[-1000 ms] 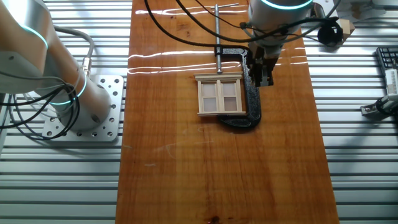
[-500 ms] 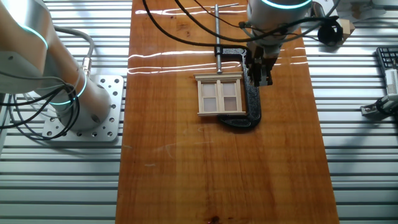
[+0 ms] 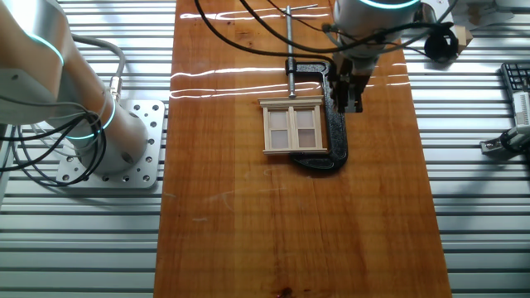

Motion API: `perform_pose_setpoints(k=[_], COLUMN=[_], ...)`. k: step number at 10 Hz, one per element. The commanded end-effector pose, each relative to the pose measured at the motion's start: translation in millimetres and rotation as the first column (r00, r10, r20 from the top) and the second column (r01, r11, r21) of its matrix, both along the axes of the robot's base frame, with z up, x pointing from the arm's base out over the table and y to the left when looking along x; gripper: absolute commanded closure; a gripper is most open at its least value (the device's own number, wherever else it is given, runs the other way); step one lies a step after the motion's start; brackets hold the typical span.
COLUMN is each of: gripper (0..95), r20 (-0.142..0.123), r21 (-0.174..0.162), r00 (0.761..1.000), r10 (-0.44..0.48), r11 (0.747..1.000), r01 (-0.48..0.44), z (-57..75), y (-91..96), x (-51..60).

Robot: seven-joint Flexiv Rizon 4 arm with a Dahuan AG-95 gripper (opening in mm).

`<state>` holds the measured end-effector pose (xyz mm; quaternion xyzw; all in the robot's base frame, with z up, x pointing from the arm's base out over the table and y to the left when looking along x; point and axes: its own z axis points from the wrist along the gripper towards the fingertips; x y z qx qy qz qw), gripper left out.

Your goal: Open a sliding window

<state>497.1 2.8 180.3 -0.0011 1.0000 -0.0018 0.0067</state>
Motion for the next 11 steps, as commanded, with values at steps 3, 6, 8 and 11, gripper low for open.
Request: perform_pose_setpoints(k=[3,6,8,11], gripper=[95.0,95.0,95.0,95.0], r20=[-0.009,-0.011,-0.009,-0.009], r21=[-0.008,-0.011,-0.01,-0.009], r00=[1.0,1.0,1.0,0.999], r10=[0.004,0.009,0.027,0.033], r11=[1.0,1.0,1.0,0.999], r01=[-0.004,-0.009,-0.027,-0.033], z=[3.4,3.3,3.3,3.3], y=[1.4,1.4,1.4,1.4], x=[-1.9,-1.9,-1.9,-1.9])
